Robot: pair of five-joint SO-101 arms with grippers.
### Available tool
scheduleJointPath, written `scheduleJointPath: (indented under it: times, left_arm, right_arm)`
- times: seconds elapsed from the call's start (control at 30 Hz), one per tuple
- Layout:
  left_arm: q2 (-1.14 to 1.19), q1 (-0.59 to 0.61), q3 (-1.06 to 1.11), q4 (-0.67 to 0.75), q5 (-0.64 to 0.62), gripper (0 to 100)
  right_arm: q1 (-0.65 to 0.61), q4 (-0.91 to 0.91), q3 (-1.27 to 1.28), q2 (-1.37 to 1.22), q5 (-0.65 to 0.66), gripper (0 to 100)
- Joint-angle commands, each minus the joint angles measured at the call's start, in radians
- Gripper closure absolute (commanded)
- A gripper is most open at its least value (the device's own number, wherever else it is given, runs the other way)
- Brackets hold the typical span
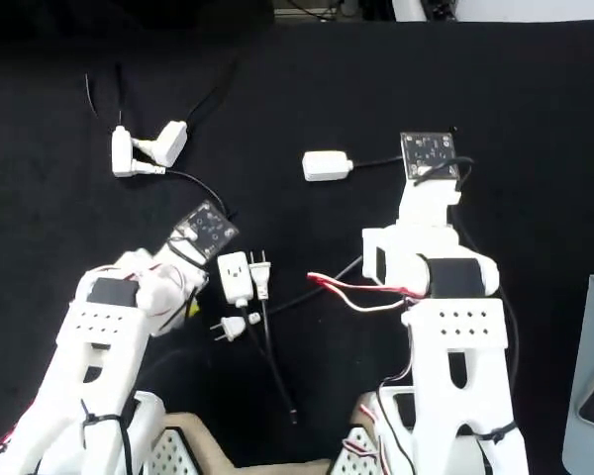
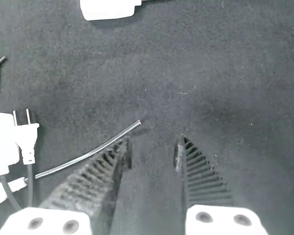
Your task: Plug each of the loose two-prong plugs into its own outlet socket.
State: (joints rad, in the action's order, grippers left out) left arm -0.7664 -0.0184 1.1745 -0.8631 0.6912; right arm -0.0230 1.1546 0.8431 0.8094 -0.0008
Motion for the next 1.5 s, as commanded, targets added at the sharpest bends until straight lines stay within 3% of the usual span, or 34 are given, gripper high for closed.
scheduleJointPath:
  times: [0.0, 0.13, 0.3, 0.43, 0.73, 0.97, 1.2, 1.47]
  left_arm:
    - [-0.032, 0.028, -0.016, 0.029, -0.02, 74]
    - [-0.034, 0.085, -0.07, -0.011, -0.015, 71]
    - [-0.057, 0.191, -0.202, -0.164, -0.02, 71]
    - [-0.17, 0.265, -0.217, -0.278, -0.054, 72]
    - [-0.565, 0.463, 0.028, -0.285, -0.298, 77]
    - [-0.836, 0.495, 0.245, -0.292, -0.422, 77]
    - [-1.049, 0.552, 0.335, -0.351, -0.451, 77]
    - [-1.048, 0.55, 0.343, -0.37, -0.448, 77]
  right_arm:
    - [-0.014, 0.002, -0.028, 0.019, 0.005, 84.7]
    - [-0.014, 0.002, -0.028, 0.019, 0.005, 84.7]
    - [-0.034, 0.002, -0.031, 0.019, 0.006, 84.6]
    - [-0.147, 0.003, -0.019, 0.018, 0.006, 84.6]
    - [-0.453, -0.009, 0.038, -0.128, -0.048, 84.6]
    - [-0.568, -0.1, -0.048, -0.341, -0.124, 84.5]
    - [-0.574, -0.25, -0.064, -0.496, -0.103, 84.6]
    - [-0.594, -0.273, -0.193, -0.682, -0.189, 84.6]
